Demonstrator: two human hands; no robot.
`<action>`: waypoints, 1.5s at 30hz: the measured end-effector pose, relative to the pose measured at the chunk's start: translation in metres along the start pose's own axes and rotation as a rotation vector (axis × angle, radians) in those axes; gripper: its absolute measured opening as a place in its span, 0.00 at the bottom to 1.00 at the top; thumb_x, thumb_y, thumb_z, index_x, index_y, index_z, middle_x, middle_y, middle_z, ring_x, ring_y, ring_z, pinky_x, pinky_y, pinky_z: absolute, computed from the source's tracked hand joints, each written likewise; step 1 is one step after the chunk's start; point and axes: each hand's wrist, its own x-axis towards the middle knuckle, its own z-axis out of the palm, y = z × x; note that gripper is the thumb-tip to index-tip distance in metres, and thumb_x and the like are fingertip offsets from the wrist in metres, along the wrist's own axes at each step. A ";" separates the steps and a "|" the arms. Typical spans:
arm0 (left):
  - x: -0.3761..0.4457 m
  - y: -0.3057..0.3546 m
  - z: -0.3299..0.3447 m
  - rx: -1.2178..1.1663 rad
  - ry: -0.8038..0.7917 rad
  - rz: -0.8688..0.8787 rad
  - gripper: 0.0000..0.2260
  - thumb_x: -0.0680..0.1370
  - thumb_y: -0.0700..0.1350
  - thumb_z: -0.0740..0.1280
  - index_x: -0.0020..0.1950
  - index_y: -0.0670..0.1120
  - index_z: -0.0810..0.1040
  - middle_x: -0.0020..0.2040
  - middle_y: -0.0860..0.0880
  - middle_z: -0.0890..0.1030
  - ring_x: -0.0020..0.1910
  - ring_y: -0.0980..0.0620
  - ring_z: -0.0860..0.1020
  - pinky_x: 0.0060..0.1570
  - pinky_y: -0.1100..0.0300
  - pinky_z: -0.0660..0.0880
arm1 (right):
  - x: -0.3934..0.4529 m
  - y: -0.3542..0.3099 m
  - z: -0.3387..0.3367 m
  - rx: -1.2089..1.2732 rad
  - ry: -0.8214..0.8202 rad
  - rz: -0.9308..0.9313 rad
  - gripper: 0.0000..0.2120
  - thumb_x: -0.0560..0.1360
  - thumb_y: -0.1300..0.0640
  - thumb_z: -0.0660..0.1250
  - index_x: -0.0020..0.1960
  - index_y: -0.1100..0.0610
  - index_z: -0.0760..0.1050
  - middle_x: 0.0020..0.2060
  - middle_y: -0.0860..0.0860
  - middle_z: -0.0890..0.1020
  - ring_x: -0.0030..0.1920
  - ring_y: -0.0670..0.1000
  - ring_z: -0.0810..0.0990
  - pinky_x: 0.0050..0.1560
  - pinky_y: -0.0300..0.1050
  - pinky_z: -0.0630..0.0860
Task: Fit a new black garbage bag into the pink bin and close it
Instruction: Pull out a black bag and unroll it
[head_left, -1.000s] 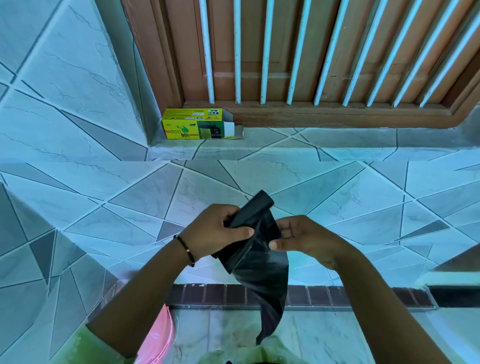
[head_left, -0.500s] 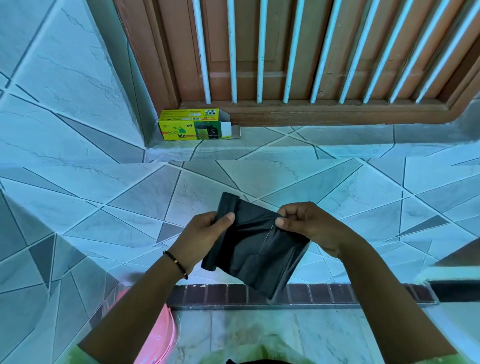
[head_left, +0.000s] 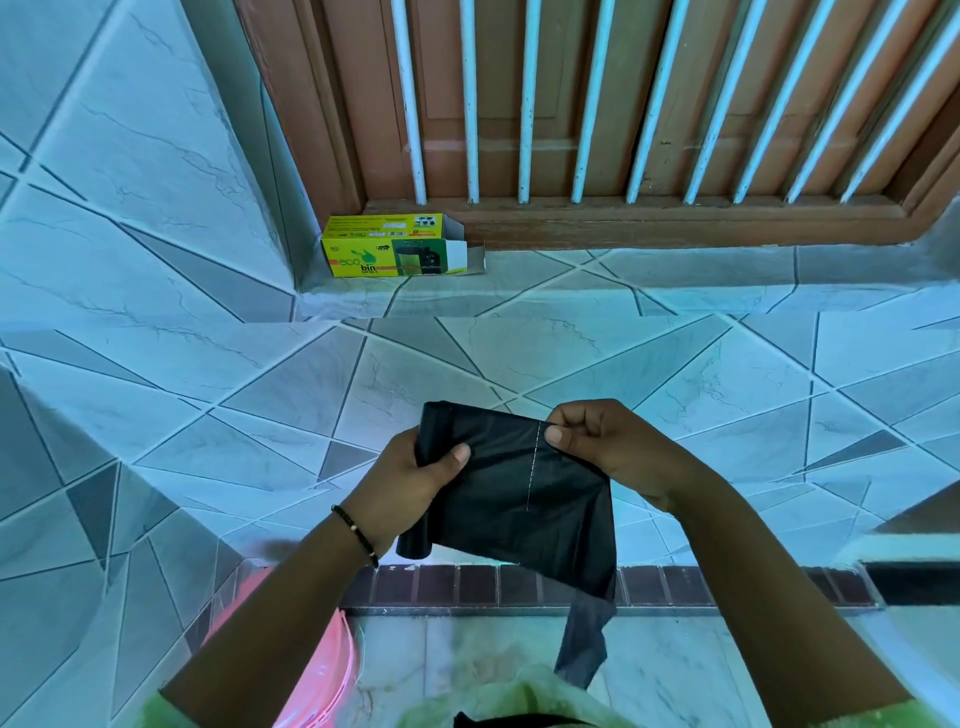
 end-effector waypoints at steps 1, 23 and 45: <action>0.000 -0.001 0.000 -0.027 0.016 -0.004 0.07 0.77 0.44 0.63 0.53 0.47 0.78 0.51 0.48 0.82 0.51 0.52 0.80 0.53 0.60 0.77 | 0.000 0.001 0.000 -0.014 0.011 -0.001 0.11 0.77 0.58 0.64 0.35 0.54 0.76 0.30 0.50 0.75 0.32 0.46 0.70 0.35 0.36 0.65; -0.010 -0.001 0.002 -0.566 -0.132 -0.268 0.18 0.70 0.44 0.68 0.57 0.37 0.78 0.51 0.40 0.83 0.46 0.45 0.82 0.51 0.53 0.79 | -0.005 -0.004 0.010 0.045 -0.027 0.005 0.05 0.74 0.60 0.68 0.39 0.56 0.79 0.31 0.47 0.82 0.34 0.44 0.78 0.40 0.33 0.72; -0.009 0.009 0.016 -0.060 0.190 -0.021 0.03 0.75 0.43 0.67 0.45 0.47 0.81 0.44 0.49 0.84 0.44 0.51 0.82 0.48 0.57 0.79 | -0.005 0.008 -0.002 -0.085 -0.189 0.133 0.11 0.69 0.54 0.73 0.45 0.62 0.80 0.40 0.58 0.84 0.42 0.50 0.79 0.49 0.45 0.73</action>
